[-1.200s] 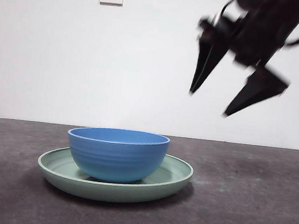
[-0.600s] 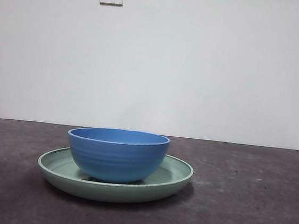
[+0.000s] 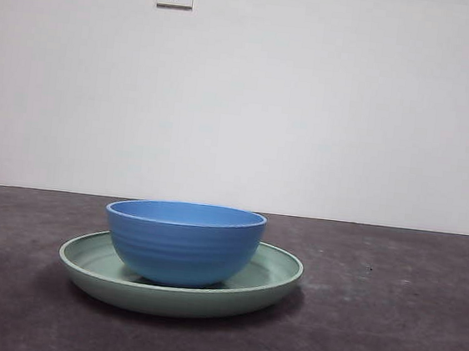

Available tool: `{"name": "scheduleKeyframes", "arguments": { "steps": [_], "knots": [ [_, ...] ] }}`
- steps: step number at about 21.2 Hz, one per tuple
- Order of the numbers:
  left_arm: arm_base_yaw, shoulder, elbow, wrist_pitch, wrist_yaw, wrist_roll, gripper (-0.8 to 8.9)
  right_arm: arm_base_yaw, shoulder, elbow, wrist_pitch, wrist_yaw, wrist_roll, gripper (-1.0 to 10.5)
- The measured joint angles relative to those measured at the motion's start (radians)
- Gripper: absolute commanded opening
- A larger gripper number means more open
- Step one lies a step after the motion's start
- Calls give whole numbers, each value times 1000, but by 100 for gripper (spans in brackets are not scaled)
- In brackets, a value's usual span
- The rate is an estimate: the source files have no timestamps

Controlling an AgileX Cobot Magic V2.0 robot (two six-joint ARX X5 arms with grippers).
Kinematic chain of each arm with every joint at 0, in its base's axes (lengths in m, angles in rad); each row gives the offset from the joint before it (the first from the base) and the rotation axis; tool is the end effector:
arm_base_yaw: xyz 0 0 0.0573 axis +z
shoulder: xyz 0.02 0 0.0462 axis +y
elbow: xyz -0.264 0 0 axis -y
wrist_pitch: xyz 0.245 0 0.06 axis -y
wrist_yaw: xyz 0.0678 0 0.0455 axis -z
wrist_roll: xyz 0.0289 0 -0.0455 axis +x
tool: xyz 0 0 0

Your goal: Pick up the blue bowl, put it on the green plate, put it on desk

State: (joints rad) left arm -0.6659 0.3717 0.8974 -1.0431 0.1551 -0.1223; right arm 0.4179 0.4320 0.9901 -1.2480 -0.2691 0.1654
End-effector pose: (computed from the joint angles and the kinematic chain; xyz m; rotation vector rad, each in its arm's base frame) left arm 0.0284 -0.0280 0.3266 0.0215 0.5623 -0.7686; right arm 0.0244 0.0192 0.3338 0.1002 0.7536 0.5991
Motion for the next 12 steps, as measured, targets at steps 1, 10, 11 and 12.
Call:
{"name": "scheduleKeyframes", "arguments": {
  "steps": [1,10,11,12],
  "knots": [
    [0,0,0,0,0,0,647,0,0,0,4,0,0,577],
    [0,0,0,-7,0,12,47,0,0,0,10,0,7,40],
    [0,0,0,-5,0,11,48,0,0,0,10,0,7,40],
    [0,0,0,-2,0,11,51,0,0,0,11,0,7,40]
  ]
}}
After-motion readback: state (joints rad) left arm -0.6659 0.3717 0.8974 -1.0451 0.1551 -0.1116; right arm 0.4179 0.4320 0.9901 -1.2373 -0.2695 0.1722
